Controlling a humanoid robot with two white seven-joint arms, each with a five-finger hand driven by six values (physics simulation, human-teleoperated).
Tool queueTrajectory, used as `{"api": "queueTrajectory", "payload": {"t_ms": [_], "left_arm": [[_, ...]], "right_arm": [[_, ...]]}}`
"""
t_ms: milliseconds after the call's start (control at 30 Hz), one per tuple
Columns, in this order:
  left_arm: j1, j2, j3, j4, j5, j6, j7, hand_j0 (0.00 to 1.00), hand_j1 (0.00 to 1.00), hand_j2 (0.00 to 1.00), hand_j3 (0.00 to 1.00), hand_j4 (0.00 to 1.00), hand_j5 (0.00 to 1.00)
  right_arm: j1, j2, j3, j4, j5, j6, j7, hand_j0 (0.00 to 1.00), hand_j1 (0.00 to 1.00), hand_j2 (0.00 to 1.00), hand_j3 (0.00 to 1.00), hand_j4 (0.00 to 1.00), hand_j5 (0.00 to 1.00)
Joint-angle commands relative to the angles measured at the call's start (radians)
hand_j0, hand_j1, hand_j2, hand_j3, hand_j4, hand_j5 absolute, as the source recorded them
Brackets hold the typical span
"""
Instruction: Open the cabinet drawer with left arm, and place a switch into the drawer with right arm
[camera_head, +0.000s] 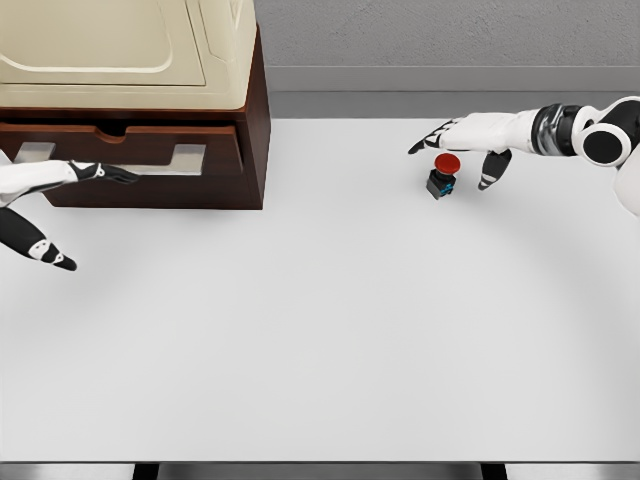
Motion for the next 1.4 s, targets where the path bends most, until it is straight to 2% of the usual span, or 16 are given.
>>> {"api": "queueTrajectory", "payload": {"t_ms": [0, 267, 333, 433, 533, 667, 767, 833, 1067, 1367], "left_arm": [[0.0, 0.011, -0.001, 0.0, 0.003, -0.017, 0.0, 1.0, 1.0, 1.0, 1.0, 1.0, 1.0], [0.025, 0.047, -0.01, -0.019, 0.004, -0.067, 0.0, 1.0, 1.0, 1.0, 1.0, 1.0, 1.0], [0.025, 0.076, -0.01, -0.02, 0.03, -0.093, 0.0, 1.0, 1.0, 1.0, 1.0, 1.0, 1.0], [0.025, 0.142, -0.009, -0.02, 0.122, -0.156, 0.0, 1.0, 1.0, 1.0, 1.0, 1.0, 1.0], [0.025, 0.148, 0.004, -0.01, 0.124, -0.158, 0.0, 1.0, 1.0, 1.0, 1.0, 1.0, 1.0], [0.018, 0.134, 0.024, 0.05, 0.116, -0.149, 0.0, 1.0, 1.0, 1.0, 1.0, 1.0, 1.0], [-0.005, 0.005, 0.024, 0.099, 0.032, -0.12, 0.0, 1.0, 1.0, 1.0, 1.0, 1.0, 1.0], [-0.012, -0.018, 0.024, 0.101, 0.007, -0.112, 0.0, 1.0, 1.0, 1.0, 1.0, 1.0, 1.0], [-0.011, -0.036, 0.024, 0.145, -0.003, -0.109, 0.0, 1.0, 1.0, 1.0, 1.0, 1.0, 1.0], [-0.009, -0.036, 0.02, 0.153, -0.009, -0.109, 0.0, 1.0, 1.0, 1.0, 1.0, 1.0, 1.0]], "right_arm": [[0.0, -0.001, -0.002, 0.0, -0.005, 0.003, 0.0, 1.0, 1.0, 1.0, 1.0, 1.0, 1.0], [0.002, -0.001, -0.003, 0.0, -0.005, 0.003, 0.0, 1.0, 1.0, 1.0, 1.0, 1.0, 1.0], [0.002, -0.001, -0.002, 0.0, -0.005, 0.003, 0.0, 1.0, 1.0, 1.0, 1.0, 1.0, 1.0], [0.003, -0.001, -0.002, -0.002, -0.005, 0.003, 0.0, 1.0, 1.0, 1.0, 1.0, 1.0, 1.0], [0.002, -0.001, -0.002, -0.002, -0.005, 0.003, 0.0, 1.0, 1.0, 1.0, 1.0, 1.0, 1.0], [0.002, -0.001, -0.002, -0.002, -0.005, 0.003, 0.0, 1.0, 1.0, 1.0, 1.0, 1.0, 1.0], [0.0, -0.001, -0.002, -0.002, -0.005, 0.003, 0.0, 1.0, 1.0, 1.0, 1.0, 1.0, 1.0], [0.0, -0.001, -0.003, -0.002, -0.005, 0.003, 0.0, 1.0, 1.0, 1.0, 1.0, 1.0, 1.0], [0.0, -0.004, -0.007, -0.008, -0.006, 0.003, 0.0, 1.0, 1.0, 1.0, 1.0, 1.0, 1.0], [0.0, -0.003, -0.01, -0.009, -0.008, 0.003, 0.0, 1.0, 1.0, 1.0, 1.0, 1.0, 1.0]]}}
